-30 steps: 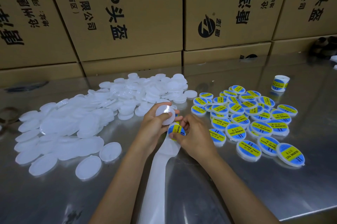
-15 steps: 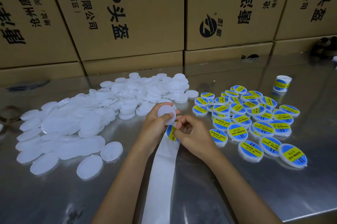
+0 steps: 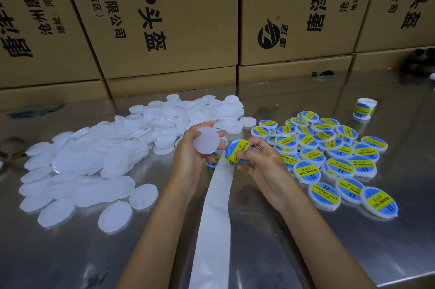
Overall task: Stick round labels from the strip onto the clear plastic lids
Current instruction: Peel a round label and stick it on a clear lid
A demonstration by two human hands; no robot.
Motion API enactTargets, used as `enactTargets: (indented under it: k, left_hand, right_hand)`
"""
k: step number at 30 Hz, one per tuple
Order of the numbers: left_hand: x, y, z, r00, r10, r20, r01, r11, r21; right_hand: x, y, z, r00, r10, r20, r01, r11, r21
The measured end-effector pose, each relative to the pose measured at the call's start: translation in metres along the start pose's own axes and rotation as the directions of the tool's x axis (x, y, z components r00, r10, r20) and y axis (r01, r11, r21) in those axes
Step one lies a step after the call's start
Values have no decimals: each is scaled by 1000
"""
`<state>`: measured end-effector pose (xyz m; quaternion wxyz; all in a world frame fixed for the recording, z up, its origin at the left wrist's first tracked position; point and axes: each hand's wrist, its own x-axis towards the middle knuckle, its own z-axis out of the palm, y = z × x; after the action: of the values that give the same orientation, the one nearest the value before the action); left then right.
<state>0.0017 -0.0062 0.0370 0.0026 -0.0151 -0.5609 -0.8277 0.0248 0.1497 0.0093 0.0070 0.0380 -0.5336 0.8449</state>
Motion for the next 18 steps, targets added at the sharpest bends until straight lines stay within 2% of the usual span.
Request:
enactTargets:
  k: [3,6,12,18]
  left_hand:
    - [-2,-1,5,999,-7,40,10,997,-72]
    - [-4,-5,14,993,-73,89,82,992,-95]
    - [-8,-14,23,969,-134,207,159,981,-109]
    - [-7,-17,22,956,-170,237,202,973,-115]
  right_hand:
    - [0,0,1,999,-34,14,34,999,-4]
    - [-1,1,4,997,-79,16,79,996,-27]
    - [1,4,8,975,-181,-132,165,978,-126]
    - [2,5,9,949,-241,-204,209,963,-170]
